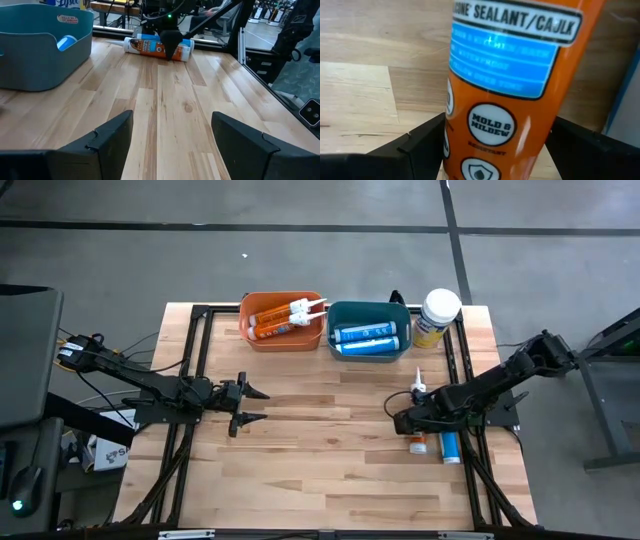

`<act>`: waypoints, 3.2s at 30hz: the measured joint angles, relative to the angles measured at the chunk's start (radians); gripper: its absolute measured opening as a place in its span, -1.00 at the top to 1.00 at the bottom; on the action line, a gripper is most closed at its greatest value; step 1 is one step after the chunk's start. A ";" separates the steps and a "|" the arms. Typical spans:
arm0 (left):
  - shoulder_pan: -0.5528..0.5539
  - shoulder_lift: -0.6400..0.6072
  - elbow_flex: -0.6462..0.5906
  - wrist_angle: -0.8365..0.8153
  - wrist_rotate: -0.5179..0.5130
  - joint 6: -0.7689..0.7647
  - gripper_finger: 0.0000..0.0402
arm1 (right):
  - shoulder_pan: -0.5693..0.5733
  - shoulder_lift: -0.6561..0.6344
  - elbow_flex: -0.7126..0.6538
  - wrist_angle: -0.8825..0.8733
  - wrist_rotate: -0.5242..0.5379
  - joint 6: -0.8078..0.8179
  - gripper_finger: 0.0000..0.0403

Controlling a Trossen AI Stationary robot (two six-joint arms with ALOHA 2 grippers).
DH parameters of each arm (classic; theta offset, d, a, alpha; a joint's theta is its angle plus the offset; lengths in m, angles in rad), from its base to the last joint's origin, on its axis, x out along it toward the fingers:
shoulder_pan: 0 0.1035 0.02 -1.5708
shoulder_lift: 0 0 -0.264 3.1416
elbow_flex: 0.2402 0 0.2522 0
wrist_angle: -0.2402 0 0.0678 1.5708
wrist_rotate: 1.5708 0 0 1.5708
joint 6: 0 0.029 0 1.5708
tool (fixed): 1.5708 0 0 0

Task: Pick & place silicon tubes, Sealant and Lysol wipes
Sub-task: Put the orange sealant into the orange bin

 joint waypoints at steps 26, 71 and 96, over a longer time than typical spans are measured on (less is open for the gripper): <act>0.000 0.000 0.000 0.002 0.001 0.000 -0.31 | 0.014 0.015 0.068 -0.050 0.037 -0.155 -0.02; 0.000 0.000 0.008 0.416 -0.059 0.092 -0.32 | 0.091 0.022 0.331 0.619 0.876 -1.445 -0.01; 0.207 0.226 0.428 0.186 0.115 0.178 -0.32 | -0.156 0.146 0.364 1.141 0.447 -1.834 -0.01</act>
